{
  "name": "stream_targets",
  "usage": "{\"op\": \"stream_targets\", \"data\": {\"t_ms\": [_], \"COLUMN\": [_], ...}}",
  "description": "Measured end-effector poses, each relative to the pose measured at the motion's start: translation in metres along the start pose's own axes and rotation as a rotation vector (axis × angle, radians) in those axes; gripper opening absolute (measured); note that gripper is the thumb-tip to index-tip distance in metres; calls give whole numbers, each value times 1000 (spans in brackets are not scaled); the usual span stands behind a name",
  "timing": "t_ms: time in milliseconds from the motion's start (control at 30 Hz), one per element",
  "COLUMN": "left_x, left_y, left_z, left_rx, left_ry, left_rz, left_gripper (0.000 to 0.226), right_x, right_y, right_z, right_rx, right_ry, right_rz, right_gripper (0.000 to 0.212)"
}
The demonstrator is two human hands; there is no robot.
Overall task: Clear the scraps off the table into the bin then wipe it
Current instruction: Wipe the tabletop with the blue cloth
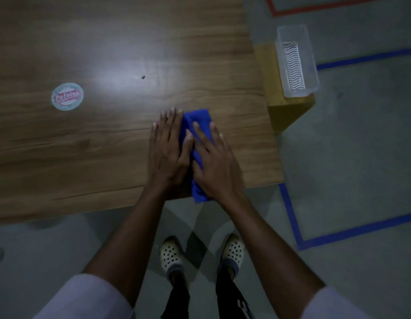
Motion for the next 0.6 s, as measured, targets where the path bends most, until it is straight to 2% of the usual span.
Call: {"op": "stream_targets", "data": {"t_ms": [133, 233, 333, 467, 600], "left_x": [-4, -7, -8, -8, -8], "left_y": [-4, -1, -4, -4, -3], "left_z": [-3, -1, 1, 1, 2], "left_rx": [49, 44, 62, 66, 72], "left_ry": [0, 14, 28, 34, 31], "left_rz": [122, 180, 199, 213, 268], "left_gripper": [65, 65, 67, 67, 62], "right_x": [25, 38, 36, 13, 3], "right_y": [71, 114, 120, 69, 25], "right_z": [-31, 3, 59, 98, 63], "right_rx": [-122, -240, -314, -166, 80], "right_ry": [4, 58, 101, 42, -43], "right_rz": [-53, -68, -103, -125, -46], "right_gripper": [63, 60, 61, 63, 62]}}
Point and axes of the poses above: each hand's wrist, its own z-axis towards the middle knuckle, its own x-axis out of the back of the hand, y = z × x, the point moved 5 cm from there along z, towards the middle knuckle, and after that the axes turned 3 degrees about x, right-handed, at the moved point
